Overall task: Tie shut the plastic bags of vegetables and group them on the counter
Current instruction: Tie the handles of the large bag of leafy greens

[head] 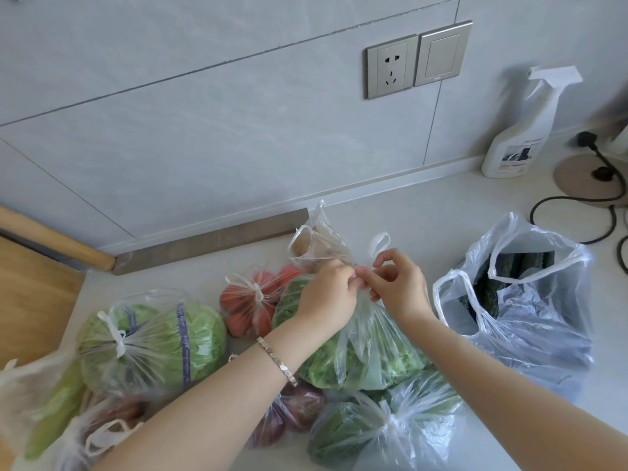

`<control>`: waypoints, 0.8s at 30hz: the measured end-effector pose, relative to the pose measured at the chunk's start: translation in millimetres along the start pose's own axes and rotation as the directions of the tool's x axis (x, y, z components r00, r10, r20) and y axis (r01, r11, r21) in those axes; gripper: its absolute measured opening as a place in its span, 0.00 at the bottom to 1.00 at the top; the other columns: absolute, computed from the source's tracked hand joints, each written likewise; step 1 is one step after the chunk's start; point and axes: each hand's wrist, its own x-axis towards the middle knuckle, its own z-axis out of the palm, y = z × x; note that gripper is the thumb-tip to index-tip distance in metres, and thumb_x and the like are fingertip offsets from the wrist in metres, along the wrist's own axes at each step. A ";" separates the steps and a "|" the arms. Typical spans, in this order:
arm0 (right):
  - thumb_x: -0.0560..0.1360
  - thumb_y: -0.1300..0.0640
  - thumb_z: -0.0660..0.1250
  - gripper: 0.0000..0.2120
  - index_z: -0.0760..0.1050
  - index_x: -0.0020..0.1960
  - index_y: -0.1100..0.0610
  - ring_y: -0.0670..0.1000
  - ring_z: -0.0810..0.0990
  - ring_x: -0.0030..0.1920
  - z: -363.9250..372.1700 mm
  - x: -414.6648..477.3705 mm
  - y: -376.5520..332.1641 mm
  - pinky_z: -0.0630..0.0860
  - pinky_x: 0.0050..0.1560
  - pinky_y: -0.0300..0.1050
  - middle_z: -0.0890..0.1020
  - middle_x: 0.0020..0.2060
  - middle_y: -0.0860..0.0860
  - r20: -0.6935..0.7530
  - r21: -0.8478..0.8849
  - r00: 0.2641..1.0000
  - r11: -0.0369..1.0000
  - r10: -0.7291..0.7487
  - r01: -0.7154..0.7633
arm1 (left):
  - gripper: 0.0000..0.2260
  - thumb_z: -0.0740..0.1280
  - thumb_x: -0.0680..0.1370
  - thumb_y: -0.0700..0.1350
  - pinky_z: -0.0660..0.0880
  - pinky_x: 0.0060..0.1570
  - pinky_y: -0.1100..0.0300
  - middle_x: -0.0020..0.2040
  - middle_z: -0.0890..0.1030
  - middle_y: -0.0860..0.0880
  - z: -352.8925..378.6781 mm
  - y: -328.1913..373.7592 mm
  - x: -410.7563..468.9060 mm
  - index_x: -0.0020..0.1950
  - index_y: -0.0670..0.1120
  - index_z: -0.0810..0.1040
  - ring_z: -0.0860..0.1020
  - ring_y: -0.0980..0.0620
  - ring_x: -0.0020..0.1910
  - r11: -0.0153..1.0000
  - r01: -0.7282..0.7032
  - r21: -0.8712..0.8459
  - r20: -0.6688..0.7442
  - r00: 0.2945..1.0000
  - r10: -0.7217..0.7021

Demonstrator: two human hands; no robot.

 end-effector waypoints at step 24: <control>0.70 0.65 0.68 0.10 0.74 0.39 0.50 0.41 0.74 0.28 -12.2 -1.8 -4.3 0.70 0.33 0.29 0.81 0.33 0.49 0.179 -0.057 0.983 0.998 0.028 -0.018 | 0.11 0.63 0.78 0.44 0.63 0.36 0.70 0.42 0.71 0.51 -1.2 -3.5 -9.2 0.42 0.38 0.78 0.70 0.54 0.39 0.988 -0.007 -0.156 -0.133 0.991 -0.014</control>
